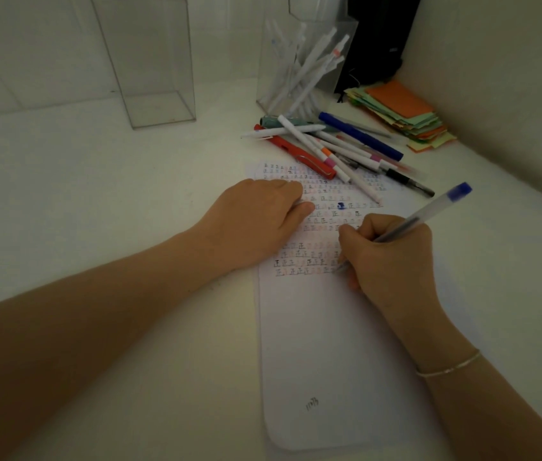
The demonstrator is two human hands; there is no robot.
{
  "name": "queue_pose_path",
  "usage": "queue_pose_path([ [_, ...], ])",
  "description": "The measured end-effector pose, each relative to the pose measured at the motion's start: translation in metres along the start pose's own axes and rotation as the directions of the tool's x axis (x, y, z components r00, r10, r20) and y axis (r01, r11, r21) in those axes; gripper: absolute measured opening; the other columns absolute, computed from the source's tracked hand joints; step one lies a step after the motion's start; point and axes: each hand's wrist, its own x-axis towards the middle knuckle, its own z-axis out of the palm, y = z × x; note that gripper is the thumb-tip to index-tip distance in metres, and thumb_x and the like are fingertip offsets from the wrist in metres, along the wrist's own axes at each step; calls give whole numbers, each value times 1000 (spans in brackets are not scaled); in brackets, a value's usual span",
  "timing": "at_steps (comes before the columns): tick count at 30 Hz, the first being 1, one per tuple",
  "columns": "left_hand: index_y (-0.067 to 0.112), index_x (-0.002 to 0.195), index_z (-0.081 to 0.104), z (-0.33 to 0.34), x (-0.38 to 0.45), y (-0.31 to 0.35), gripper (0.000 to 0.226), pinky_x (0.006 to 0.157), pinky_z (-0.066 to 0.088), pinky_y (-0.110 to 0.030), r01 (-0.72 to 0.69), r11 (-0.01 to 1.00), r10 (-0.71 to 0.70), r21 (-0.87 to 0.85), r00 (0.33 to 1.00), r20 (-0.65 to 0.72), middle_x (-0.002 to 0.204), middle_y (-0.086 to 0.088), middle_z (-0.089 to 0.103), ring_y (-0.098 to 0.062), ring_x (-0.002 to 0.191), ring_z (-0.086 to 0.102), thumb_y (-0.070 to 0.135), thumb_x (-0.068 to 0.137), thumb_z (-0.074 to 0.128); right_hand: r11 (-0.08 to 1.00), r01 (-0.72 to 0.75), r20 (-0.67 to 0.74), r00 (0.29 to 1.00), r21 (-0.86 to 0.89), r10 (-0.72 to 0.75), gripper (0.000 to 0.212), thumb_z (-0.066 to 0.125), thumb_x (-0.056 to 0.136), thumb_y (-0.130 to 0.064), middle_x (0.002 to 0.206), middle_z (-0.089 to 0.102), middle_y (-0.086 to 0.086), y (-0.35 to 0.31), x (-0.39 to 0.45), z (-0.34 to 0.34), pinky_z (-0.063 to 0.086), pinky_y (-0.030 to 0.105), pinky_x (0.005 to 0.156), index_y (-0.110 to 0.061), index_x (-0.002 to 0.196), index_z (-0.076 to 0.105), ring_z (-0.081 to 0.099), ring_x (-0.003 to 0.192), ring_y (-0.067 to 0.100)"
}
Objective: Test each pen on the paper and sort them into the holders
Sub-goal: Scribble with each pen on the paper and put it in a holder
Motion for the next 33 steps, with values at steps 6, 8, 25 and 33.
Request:
queue_pose_path([
  [6,19,72,36,0,0,1,34,58,24,-27,12,1000,-13,-27,1000,-8,60,9,35,-6,52,34,40,99,29,1000,18,-12,1000,-24,-18,34,61,82,-2,44,45,21,1,0,2,35,12,36,14,56,47,37,29,10],
  [8,18,71,37,0,0,2,36,57,25,-26,28,998,-29,-48,1000,-12,60,7,38,-8,52,37,39,99,29,996,58,-29,998,-70,-60,38,59,83,-1,46,35,18,4,0,3,30,12,39,2,51,39,32,39,13],
  [25,17,96,64,-5,1,-1,31,69,29,-22,-251,952,236,-174,967,-100,83,14,47,1,64,35,41,92,43,609,-189,64,973,770,221,28,47,94,-7,61,68,9,-7,8,-18,56,27,50,-6,70,61,64,49,21],
  [33,18,97,64,-6,2,2,36,70,23,-20,-236,958,223,-163,970,-92,85,12,51,2,71,33,44,92,40,661,-142,17,982,737,191,25,47,95,-7,59,66,10,-3,9,-16,53,26,48,2,74,57,60,46,21],
])
